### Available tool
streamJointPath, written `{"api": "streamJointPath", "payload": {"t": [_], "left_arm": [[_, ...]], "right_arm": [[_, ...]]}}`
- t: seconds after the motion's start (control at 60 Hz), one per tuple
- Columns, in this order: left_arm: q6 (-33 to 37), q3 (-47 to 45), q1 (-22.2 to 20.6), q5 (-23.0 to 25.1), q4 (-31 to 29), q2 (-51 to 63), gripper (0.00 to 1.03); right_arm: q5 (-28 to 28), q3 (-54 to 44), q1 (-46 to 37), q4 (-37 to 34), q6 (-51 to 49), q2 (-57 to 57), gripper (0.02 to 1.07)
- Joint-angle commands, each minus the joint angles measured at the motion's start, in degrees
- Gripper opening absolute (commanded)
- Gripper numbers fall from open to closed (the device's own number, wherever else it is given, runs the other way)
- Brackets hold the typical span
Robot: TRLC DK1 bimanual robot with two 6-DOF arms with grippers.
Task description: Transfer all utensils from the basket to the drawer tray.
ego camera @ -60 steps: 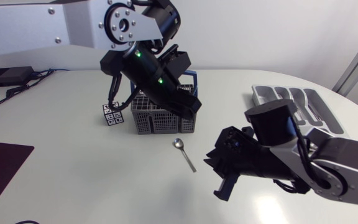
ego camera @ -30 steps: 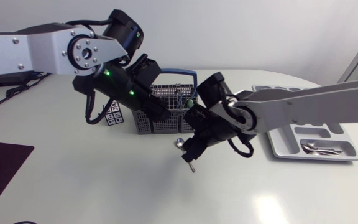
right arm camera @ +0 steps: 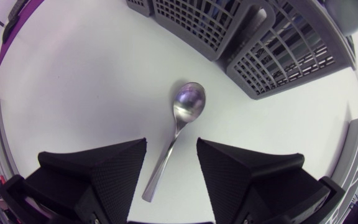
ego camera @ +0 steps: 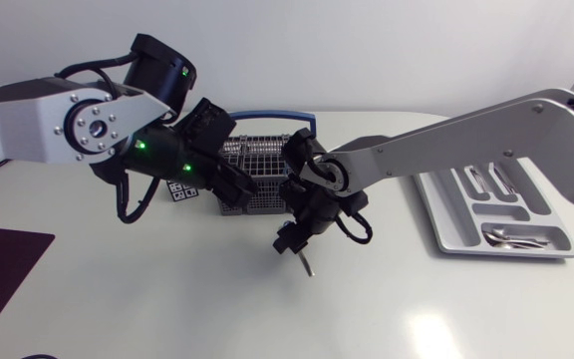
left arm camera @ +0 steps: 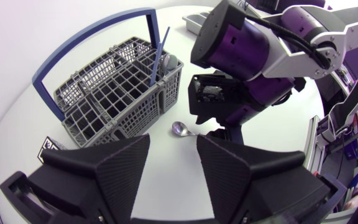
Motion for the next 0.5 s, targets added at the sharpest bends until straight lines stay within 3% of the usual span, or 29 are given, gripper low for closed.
{"api": "streamJointPath", "payload": {"t": [0.0, 0.25, 0.35, 0.483], "left_arm": [[1.61, -2.83, 0.06, -0.38, 1.66, -1.39, 0.54], [6.18, -5.91, -0.91, -1.70, 2.36, -1.92, 0.54], [7.06, -6.44, -0.73, -1.70, 2.45, -1.92, 0.54], [7.50, -7.05, -0.91, -1.70, 2.45, -1.83, 0.54]], "right_arm": [[0.80, 1.38, -0.06, -1.44, 1.76, 2.34, 0.62], [0.80, 2.26, -0.32, -2.58, 2.46, 4.37, 0.41], [0.80, 2.53, -0.32, -3.11, 2.46, 5.16, 0.28], [0.80, 2.53, -0.41, -3.11, 2.46, 6.12, 0.23]]}}
